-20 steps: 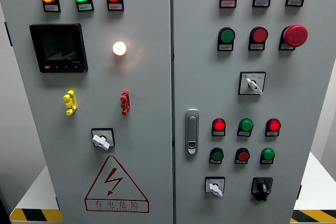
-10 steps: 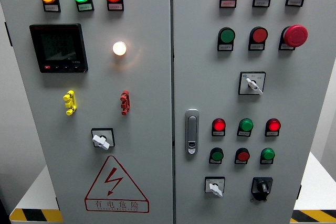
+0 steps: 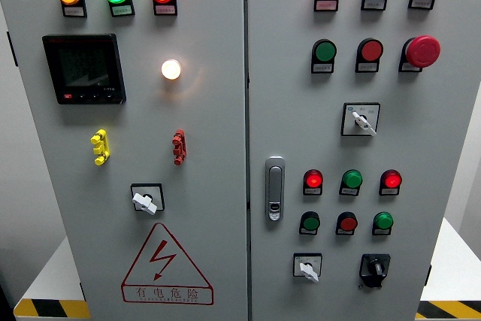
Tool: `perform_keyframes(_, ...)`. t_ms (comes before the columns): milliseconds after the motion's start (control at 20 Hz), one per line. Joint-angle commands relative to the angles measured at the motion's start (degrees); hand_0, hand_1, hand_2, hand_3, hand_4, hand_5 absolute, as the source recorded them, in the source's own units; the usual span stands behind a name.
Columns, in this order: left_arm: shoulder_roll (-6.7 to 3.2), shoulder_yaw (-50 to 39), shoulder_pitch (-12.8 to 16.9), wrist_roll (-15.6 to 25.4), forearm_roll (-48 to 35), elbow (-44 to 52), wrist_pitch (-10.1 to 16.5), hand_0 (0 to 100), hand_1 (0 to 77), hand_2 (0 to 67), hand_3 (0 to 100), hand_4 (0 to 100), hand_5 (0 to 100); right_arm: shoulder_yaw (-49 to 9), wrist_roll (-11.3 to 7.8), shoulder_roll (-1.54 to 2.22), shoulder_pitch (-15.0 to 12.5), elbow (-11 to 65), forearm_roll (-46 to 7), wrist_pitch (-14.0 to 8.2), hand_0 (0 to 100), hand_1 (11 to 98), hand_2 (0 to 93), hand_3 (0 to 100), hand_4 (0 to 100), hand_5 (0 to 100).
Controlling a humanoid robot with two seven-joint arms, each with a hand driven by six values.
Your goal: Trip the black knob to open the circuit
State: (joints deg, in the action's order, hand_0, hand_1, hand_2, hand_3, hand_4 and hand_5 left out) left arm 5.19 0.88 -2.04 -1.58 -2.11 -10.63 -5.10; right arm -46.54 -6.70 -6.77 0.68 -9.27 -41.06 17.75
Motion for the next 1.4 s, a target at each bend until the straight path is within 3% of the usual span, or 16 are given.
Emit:
perform_keyframes(0,0.00,0.0,0.0,0.0,0.0,0.0,0.0,0,0.0,19.5,26,10,9,-12.3,0.81,-0.09,1.6,-1.5,-10.6,3.1,80,36.0,0.0,1,0,9)
perform_keyframes(150,0.00,0.0,0.0,0.0,0.0,0.0,0.0,0,0.0,19.5,26,10,9,-23.9,1.43,-0.09,3.3,-1.7,-20.2,4.2,80,35.9,0.0,1,0,9)
perform_keyframes(200,0.00,0.0,-0.1,0.0,0.0,0.0,0.0,0,0.0,19.5,26,10,9,-24.3,1.43,0.00,3.6,-2.3,-20.6,4.3,80,35.8,0.0,1,0,9)
perform_keyframes(250,0.00,0.0,0.0,0.0,0.0,0.0,0.0,0,0.0,19.5,26,10,9,-24.2,1.43,0.43,3.8,-2.5,-21.0,4.8,80,35.8,0.0,1,0,9)
perform_keyframes(300,0.00,0.0,0.0,0.0,0.0,0.0,0.0,0,0.0,19.5,26,10,9,-23.9,1.52,0.52,3.9,-2.8,-20.5,5.1,80,35.9,0.0,1,0,9)
perform_keyframes(400,0.00,0.0,0.0,0.0,0.0,0.0,0.0,0,0.0,19.5,26,10,9,-26.0,1.26,0.18,4.8,-3.9,-21.1,5.1,80,35.9,0.0,1,0,9)
perform_keyframes(550,0.00,0.0,0.0,0.0,0.0,0.0,0.0,0,0.0,19.5,26,10,9,-32.1,1.34,0.00,5.4,-3.9,-24.3,5.3,80,35.7,0.0,1,0,9)
perform_keyframes(650,0.00,0.0,-0.1,0.0,0.0,0.0,0.0,0,0.0,19.5,26,10,9,-41.0,1.17,-0.09,5.6,-3.9,-35.5,5.6,80,35.8,0.0,2,0,9)
perform_keyframes(800,0.00,0.0,0.0,0.0,0.0,0.0,0.0,0,0.0,19.5,26,10,9,-54.9,0.46,-0.09,6.6,-3.9,-50.4,8.5,79,35.7,0.0,2,0,9)
perform_keyframes(900,0.00,0.0,0.0,0.0,0.0,0.0,0.0,0,0.0,19.5,26,10,9,-59.5,-2.86,-0.09,7.4,-3.4,-55.2,8.7,79,35.7,0.0,2,0,9)
perform_keyframes(1000,0.00,0.0,0.0,0.0,0.0,0.0,0.0,0,0.0,19.5,26,10,9,-61.8,-5.85,-0.35,7.8,0.9,-58.2,8.7,79,35.8,0.0,3,0,10)
perform_keyframes(1150,0.00,0.0,0.0,0.0,0.0,0.0,0.0,0,0.0,19.5,26,10,9,-62.2,-10.16,-0.53,7.5,9.9,-58.5,8.7,77,38.3,0.0,7,0,15)
perform_keyframes(1350,0.00,0.0,0.0,0.0,0.0,0.0,0.0,0,0.0,19.5,26,10,9,-61.6,-10.35,-0.53,4.1,28.9,-57.9,8.7,75,41.3,0.0,19,9,26)
